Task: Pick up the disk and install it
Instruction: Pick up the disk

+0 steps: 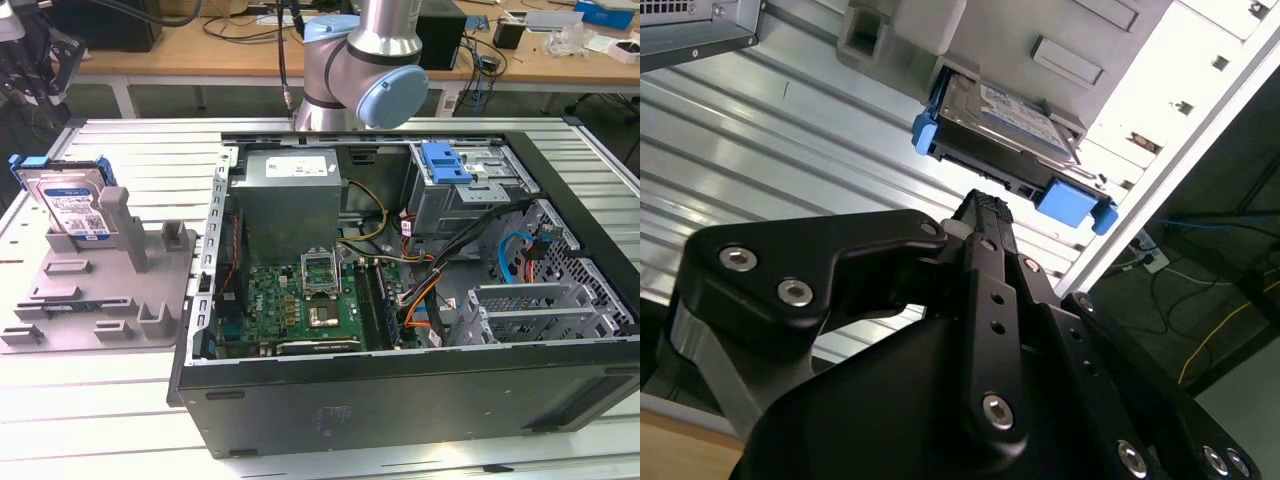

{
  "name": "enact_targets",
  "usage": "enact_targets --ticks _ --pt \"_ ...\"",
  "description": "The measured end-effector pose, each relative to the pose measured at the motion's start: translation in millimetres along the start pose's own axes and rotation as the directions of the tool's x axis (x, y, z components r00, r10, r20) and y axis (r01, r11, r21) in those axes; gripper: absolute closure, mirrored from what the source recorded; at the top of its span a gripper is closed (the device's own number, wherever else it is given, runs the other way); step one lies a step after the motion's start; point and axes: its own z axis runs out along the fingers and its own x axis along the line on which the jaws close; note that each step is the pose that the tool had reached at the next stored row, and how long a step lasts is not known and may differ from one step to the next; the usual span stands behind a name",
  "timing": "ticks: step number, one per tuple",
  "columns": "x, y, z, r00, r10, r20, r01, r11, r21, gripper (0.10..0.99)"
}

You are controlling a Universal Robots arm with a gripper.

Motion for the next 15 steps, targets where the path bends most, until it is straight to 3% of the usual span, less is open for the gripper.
enact_targets --ticks 3,8,15 --pt "1.2 0.0 0.1 0.9995 -0.031 -0.0047 0.031 0.9995 0.000 0.980" --pt "1.2 -0.1 0.5 0.9896 -0.144 -0.0128 0.144 0.9896 -0.004 0.980" --pt "1.2 0.1 0.8 0.9605 -0.277 -0.0229 0.277 0.9608 -0.009 0.980"
